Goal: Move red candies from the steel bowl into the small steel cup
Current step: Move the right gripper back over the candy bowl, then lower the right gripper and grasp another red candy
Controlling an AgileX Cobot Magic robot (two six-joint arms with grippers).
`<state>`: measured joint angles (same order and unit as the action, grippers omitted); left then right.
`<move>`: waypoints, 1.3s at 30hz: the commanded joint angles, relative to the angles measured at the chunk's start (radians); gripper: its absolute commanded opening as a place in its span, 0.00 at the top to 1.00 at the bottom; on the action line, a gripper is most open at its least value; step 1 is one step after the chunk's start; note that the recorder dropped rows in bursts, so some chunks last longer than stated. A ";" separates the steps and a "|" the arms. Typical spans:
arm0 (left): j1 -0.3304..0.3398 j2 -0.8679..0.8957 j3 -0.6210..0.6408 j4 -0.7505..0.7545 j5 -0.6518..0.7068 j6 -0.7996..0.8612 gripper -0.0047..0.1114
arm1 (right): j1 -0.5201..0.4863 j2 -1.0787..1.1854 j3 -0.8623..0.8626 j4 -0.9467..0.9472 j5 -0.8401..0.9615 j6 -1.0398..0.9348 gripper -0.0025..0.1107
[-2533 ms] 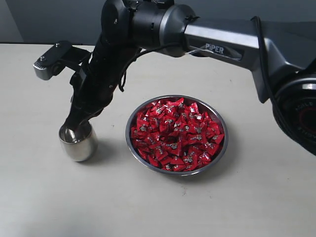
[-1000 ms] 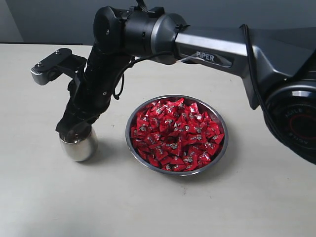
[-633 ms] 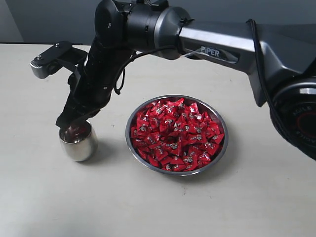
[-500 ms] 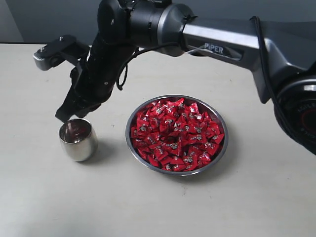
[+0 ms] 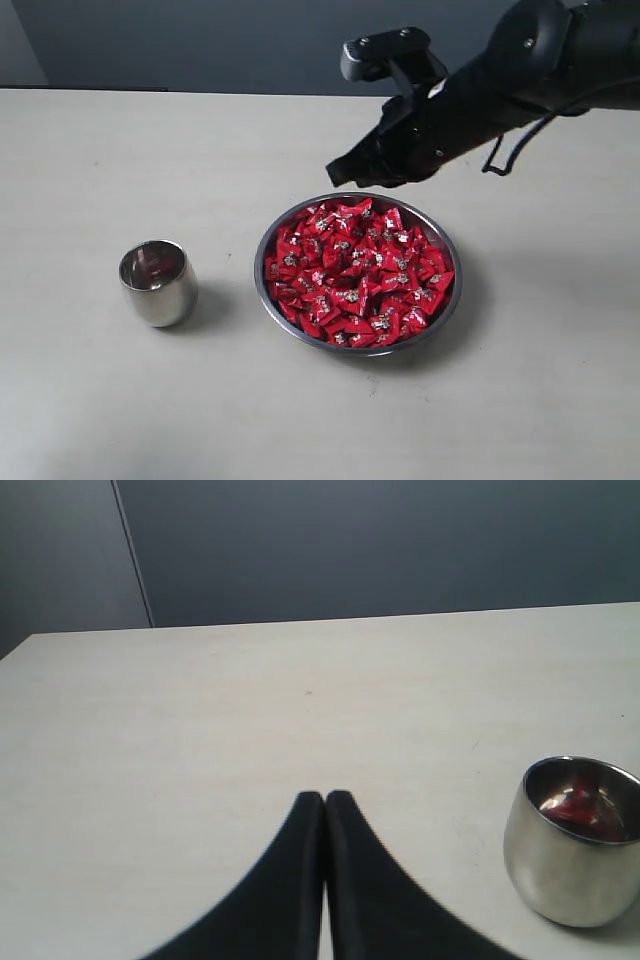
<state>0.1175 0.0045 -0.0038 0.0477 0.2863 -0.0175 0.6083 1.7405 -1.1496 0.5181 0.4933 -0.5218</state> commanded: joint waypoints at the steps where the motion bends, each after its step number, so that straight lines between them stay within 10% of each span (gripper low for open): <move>1: 0.001 -0.004 0.004 -0.003 -0.002 -0.002 0.96 | -0.041 -0.045 0.116 0.017 -0.011 -0.007 0.99; 11: 0.001 -0.004 0.004 -0.003 -0.002 -0.002 0.96 | -0.041 -0.038 0.191 -0.058 -0.049 0.010 0.99; 19: 0.001 -0.004 0.004 -0.003 -0.002 -0.002 0.96 | -0.041 0.042 -0.054 -0.417 0.281 0.269 0.99; 39: 0.001 -0.004 0.004 -0.003 -0.002 -0.002 0.96 | -0.038 0.171 -0.129 -0.301 0.341 0.242 0.98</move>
<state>0.1175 0.0045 -0.0038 0.0477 0.2863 -0.0175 0.5735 1.9131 -1.2719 0.2021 0.8446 -0.2651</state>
